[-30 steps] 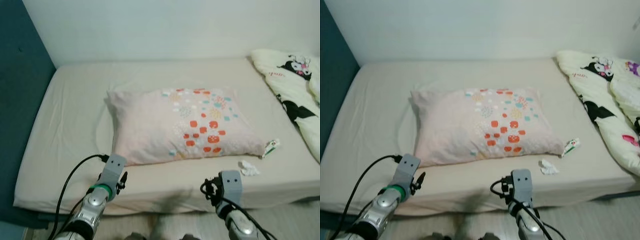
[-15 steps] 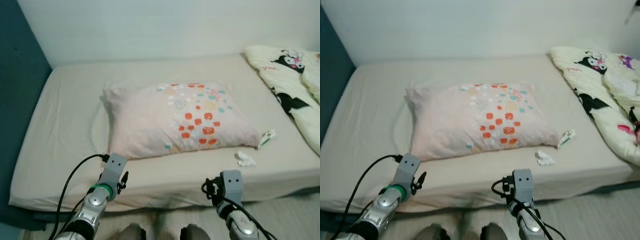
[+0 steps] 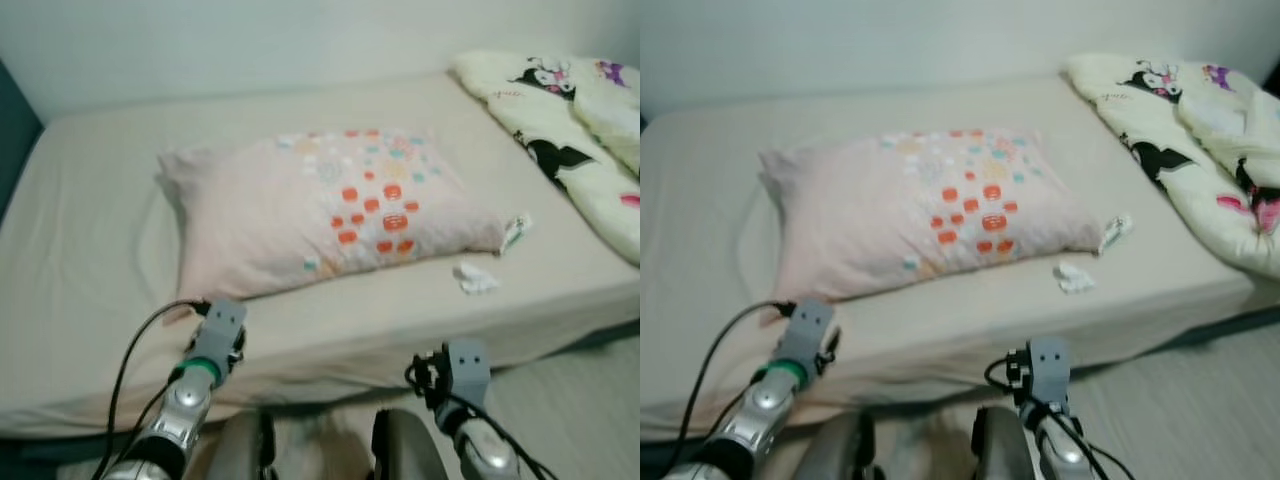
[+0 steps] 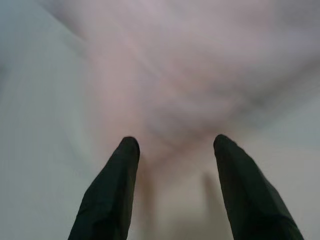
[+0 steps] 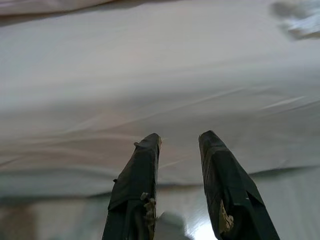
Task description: Clean up the room
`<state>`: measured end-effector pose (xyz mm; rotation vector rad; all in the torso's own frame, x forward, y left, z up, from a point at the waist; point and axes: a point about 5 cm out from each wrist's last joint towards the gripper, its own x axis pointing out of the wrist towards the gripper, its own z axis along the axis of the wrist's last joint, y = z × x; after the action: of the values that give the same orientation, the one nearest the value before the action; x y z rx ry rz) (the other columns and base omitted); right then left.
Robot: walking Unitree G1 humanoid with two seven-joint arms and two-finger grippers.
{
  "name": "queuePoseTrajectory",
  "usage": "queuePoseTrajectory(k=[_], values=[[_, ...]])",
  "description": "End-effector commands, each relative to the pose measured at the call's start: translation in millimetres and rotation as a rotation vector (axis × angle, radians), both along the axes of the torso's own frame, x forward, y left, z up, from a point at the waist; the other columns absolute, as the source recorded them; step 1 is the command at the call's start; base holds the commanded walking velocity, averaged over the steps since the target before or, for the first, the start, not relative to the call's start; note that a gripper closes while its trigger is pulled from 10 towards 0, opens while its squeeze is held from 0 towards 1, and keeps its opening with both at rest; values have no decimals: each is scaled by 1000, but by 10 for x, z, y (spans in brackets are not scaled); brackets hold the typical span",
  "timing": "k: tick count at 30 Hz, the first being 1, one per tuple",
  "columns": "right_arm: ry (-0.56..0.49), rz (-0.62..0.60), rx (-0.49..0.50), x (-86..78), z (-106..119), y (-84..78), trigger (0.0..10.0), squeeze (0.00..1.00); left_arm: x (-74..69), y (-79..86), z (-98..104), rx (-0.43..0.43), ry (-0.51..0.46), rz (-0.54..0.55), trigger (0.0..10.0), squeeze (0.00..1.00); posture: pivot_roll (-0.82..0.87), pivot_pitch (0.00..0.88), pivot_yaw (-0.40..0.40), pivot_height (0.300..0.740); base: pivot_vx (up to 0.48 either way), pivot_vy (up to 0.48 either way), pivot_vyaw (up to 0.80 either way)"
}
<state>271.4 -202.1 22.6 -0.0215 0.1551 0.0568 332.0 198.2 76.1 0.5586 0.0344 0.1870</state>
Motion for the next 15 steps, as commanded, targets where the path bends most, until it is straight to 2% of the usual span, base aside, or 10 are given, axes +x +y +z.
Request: queuePoseTrajectory(k=[1,2,5,6,7,8,9,12,15], values=[[-76,-4,48,77,148,-19,10000,0,-7,3,70,140,-61,-9,10000,0,-22,118,55,548,0,0,0],[-76,-4,48,77,148,-19,10000,0,-7,3,70,140,-61,-9,10000,0,-22,118,55,548,0,0,0],[-147,2,146,210,345,-34,10000,0,-33,-31,62,354,-72,-76,10000,20,-18,125,51,533,0,0,0],[-147,2,146,210,345,-34,10000,0,-33,-31,62,354,-72,-76,10000,20,-18,125,51,533,0,0,0],[-166,1,196,253,404,-30,10000,0,-49,-61,25,391,-60,-96,10000,341,-17,126,51,533,0,0,0],[-181,1,243,285,451,-24,10000,0,-61,-97,-16,415,-43,-118,10000,1000,-17,126,51,533,0,0,0],[-181,1,243,285,451,-24,10000,0,-61,-97,-16,415,-43,-118,10000,1000,-17,126,51,533,0,0,0],[-199,5,319,351,536,-3,10000,0,-111,-284,-107,441,-13,-248,10000,1000,-19,138,50,533,0,0,0],[-199,-2,341,363,548,-11,10000,0,-125,-307,-100,462,-19,-279,10000,1000,-21,142,52,533,0,0,0]])
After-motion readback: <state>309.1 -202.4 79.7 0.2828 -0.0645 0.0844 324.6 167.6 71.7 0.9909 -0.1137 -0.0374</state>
